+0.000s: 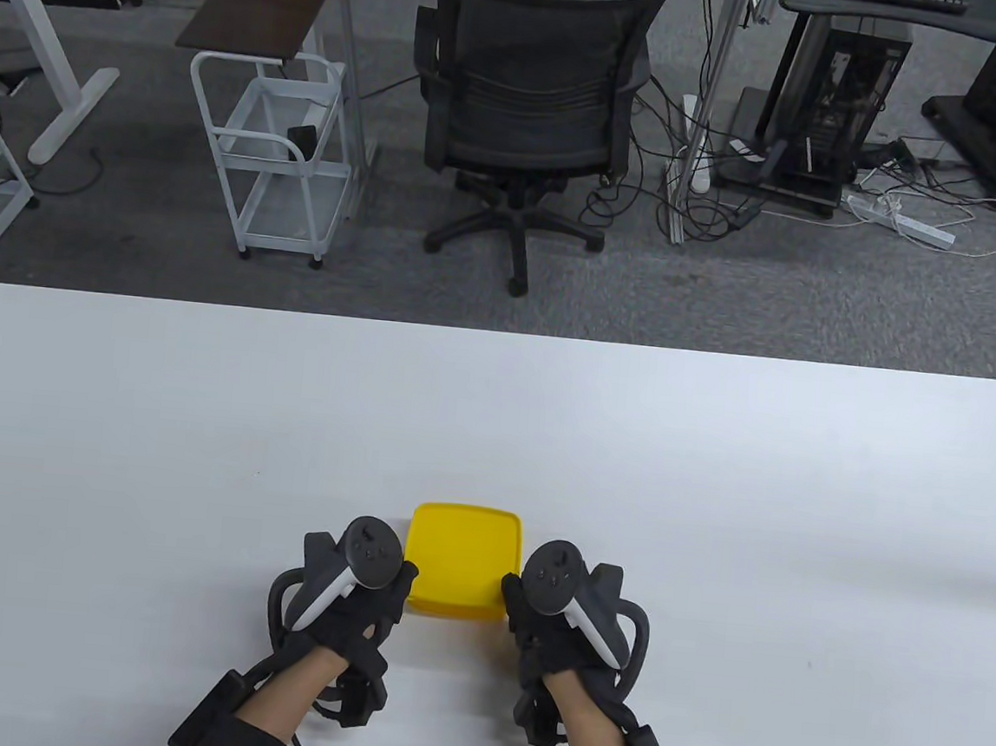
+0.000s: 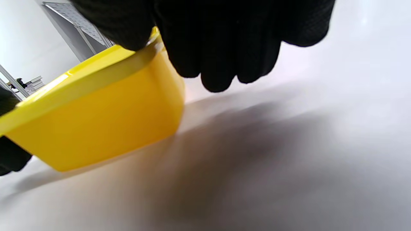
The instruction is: Cover the plastic food container
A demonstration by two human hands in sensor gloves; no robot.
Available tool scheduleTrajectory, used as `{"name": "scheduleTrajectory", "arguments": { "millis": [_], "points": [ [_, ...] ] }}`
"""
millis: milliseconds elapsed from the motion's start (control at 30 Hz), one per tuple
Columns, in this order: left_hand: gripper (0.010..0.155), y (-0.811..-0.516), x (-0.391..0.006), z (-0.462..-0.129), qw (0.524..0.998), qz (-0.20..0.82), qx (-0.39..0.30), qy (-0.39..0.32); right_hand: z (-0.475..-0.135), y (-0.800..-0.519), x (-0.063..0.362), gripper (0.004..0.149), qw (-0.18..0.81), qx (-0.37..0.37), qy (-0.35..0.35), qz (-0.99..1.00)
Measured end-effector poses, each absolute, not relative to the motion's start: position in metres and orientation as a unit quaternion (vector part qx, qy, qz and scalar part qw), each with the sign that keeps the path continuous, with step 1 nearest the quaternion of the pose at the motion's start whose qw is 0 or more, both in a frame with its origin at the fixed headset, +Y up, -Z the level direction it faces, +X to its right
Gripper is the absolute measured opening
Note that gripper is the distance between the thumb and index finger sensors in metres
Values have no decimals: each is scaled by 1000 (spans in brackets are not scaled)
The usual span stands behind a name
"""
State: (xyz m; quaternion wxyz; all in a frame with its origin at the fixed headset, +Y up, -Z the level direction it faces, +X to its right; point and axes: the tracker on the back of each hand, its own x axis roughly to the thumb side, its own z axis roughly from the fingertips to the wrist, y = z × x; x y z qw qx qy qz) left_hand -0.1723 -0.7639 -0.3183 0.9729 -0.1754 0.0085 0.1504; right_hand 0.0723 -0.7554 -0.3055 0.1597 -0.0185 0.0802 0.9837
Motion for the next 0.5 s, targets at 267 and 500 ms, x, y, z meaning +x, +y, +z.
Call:
{"name": "scheduleTrajectory", "arguments": {
  "millis": [267, 500],
  "points": [
    [65, -718, -192, -290, 981, 160, -91, -53, -291, -726, 98, 63, 149, 27, -24, 988],
    [80, -711, -231, -271, 989, 98, -63, -95, -271, -725, 113, 68, 142, 84, -45, 985]
  ]
}}
